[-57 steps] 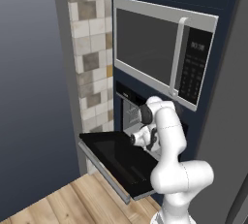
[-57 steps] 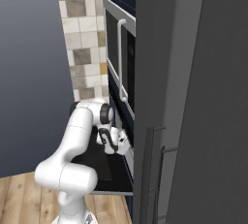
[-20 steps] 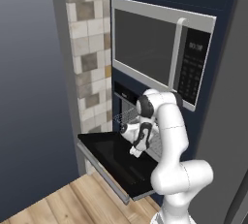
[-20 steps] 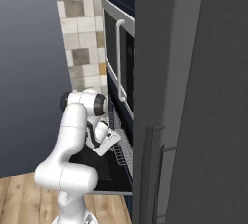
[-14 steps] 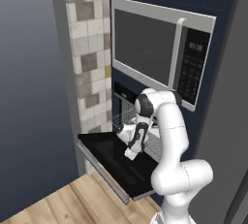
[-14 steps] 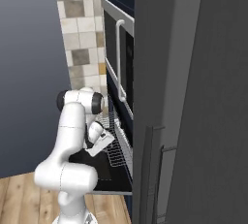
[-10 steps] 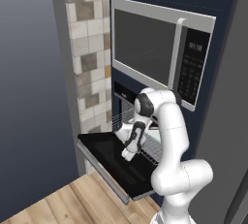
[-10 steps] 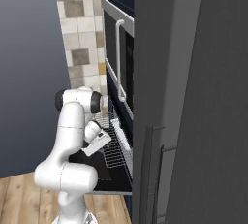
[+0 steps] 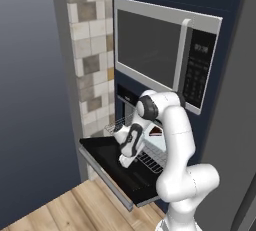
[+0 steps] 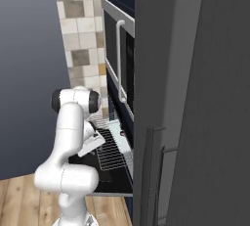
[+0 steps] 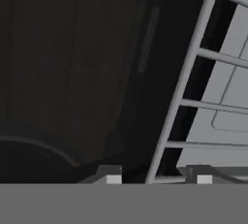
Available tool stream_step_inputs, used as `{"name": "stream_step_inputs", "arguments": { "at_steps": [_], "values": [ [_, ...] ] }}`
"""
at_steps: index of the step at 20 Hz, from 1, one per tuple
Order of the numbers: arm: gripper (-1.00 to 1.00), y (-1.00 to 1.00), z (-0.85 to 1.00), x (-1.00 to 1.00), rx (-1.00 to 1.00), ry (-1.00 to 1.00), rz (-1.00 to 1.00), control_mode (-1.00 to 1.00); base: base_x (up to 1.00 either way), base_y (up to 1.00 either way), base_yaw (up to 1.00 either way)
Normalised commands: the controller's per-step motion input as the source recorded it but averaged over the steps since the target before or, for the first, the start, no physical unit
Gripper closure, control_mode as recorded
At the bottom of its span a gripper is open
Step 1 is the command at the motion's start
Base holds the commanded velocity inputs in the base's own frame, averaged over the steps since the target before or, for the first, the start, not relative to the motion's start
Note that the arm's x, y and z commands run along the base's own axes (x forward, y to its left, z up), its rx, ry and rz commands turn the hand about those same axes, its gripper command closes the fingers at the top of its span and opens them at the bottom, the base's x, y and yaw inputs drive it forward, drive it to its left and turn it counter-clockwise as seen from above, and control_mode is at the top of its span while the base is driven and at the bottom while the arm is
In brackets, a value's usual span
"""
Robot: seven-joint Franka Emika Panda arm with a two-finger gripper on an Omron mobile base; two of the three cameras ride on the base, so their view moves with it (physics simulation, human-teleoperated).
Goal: Take the baked cake out of the oven and place it on the plate for cooling. Then close the oven door.
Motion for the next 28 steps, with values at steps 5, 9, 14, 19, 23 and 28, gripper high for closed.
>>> {"name": "stream_step_inputs", "arguments": {
  "at_steps": [5,9,14,19,23,28],
  "values": [
    [1.00,0.92,-0.27,-0.52,0.08,0.07,0.06,-1.00,0.00,0.00,0.00],
    [1.00,0.94,-0.24,-0.63,0.07,0.05,0.05,-1.00,0.00,0.00,0.00],
    [1.00,0.86,-0.13,-0.74,0.06,0.01,0.04,-1.00,0.00,0.00,0.00],
    [1.00,0.33,0.86,-0.62,0.02,-0.31,0.01,-1.00,0.00,0.00,0.00],
    [1.00,0.03,1.00,-0.11,0.00,-0.40,0.00,-1.00,0.00,0.00,0.00],
    [1.00,0.00,0.89,0.14,-0.06,-0.28,0.00,-1.00,0.00,0.00,0.00]
  ]
}}
